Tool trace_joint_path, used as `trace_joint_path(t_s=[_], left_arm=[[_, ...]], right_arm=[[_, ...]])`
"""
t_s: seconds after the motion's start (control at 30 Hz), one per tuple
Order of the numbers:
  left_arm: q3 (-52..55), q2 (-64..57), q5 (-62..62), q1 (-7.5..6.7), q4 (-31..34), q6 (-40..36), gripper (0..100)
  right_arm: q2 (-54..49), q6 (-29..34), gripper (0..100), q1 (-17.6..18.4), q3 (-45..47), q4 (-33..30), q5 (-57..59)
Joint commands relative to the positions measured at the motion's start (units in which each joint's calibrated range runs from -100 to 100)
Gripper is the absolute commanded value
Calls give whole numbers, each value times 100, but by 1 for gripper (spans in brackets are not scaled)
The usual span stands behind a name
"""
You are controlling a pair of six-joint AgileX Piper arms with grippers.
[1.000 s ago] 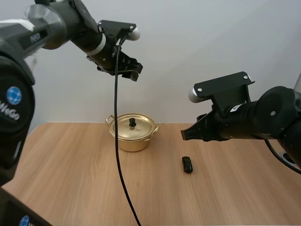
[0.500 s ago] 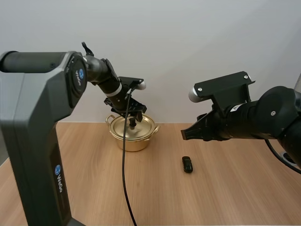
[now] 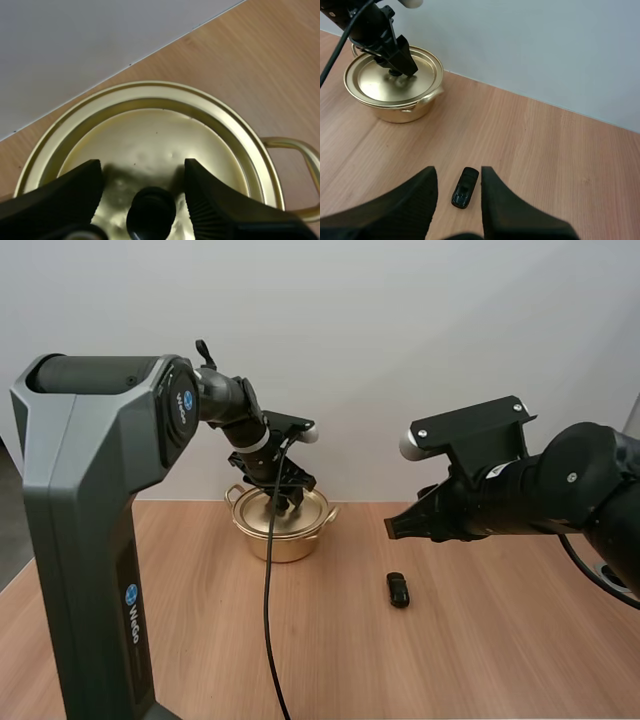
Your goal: Open the pot, put the car inside, and close it
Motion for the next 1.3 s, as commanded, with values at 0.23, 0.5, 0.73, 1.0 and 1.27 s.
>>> trace_joint_path(t_s=[0.23,0.5,0.73,1.0,1.27], left_arm=[[10,-34,481,1,127,22,0],[-323,-1224,417,19,3,-108,0],[-628,-2663,-159,210,-643,-84,0],[-1105,-3330,511,296,-761,-85,0],[-1138,-3494,1056,296,-854,-123,0]], right_arm=[[131,0,44,-5,-2,2,-173],[1931,-262,2,-5,-2,432,-999],[3943,-1019,7,-5,-135,1049,-978],[4858,-1042,80,-5,-409,1073,-1267],[5335,-1189,84,4,-422,1109,-1849]])
